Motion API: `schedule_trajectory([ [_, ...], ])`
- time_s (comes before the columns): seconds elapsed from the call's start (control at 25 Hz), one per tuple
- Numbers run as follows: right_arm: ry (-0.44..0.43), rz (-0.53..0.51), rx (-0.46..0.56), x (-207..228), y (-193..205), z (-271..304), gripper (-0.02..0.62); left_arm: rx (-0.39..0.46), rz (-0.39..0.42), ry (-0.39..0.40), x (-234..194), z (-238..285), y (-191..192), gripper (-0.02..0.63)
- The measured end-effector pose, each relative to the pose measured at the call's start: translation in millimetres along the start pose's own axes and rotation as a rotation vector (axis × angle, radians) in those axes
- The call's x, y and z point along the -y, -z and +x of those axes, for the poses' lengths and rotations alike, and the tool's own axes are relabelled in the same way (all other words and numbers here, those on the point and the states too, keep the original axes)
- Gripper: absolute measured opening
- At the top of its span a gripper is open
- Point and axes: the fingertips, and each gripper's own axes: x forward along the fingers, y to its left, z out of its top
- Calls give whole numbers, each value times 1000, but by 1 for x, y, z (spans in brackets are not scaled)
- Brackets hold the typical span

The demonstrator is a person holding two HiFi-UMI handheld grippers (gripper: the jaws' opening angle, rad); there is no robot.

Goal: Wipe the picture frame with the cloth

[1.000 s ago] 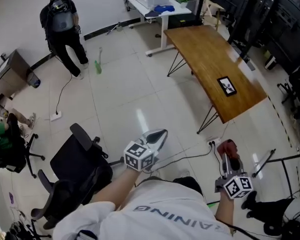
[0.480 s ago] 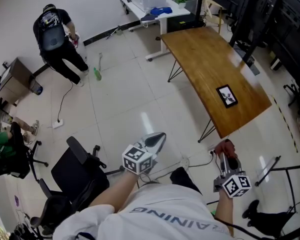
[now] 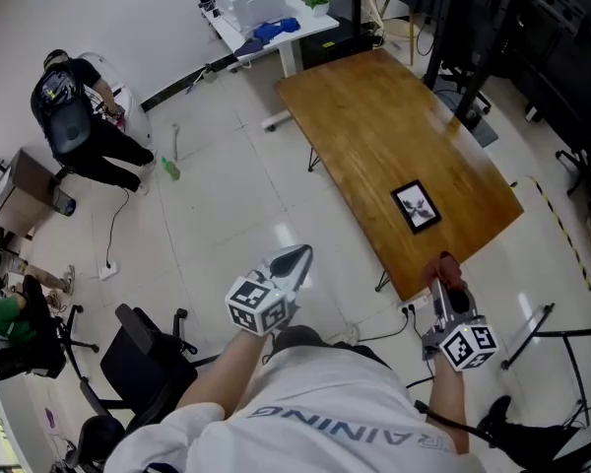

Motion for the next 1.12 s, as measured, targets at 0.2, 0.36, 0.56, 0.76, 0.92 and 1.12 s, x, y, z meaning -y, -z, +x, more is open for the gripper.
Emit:
schedule_trajectory([
  [0.2,13,28,13,16,-6,13,118,7,45,46,4,41,-25,6],
  [0.36,49,35,41,26,-8,13,118,-5,73,127,8,85,-34,6],
  [0.56,179,70,49,57,-4,13,118,-41,80,246,9,149,-38,7],
  [0.76,303,99,90,80,-22,41,118,-105,103,388,2,221,-50,6],
  [0.92,385,130,112,83,-36,87,118,-157,132,530,-14,269,-64,8],
  [1.12,516,163,148,78,-44,123,118,-282,224,661,-44,311,-60,6],
])
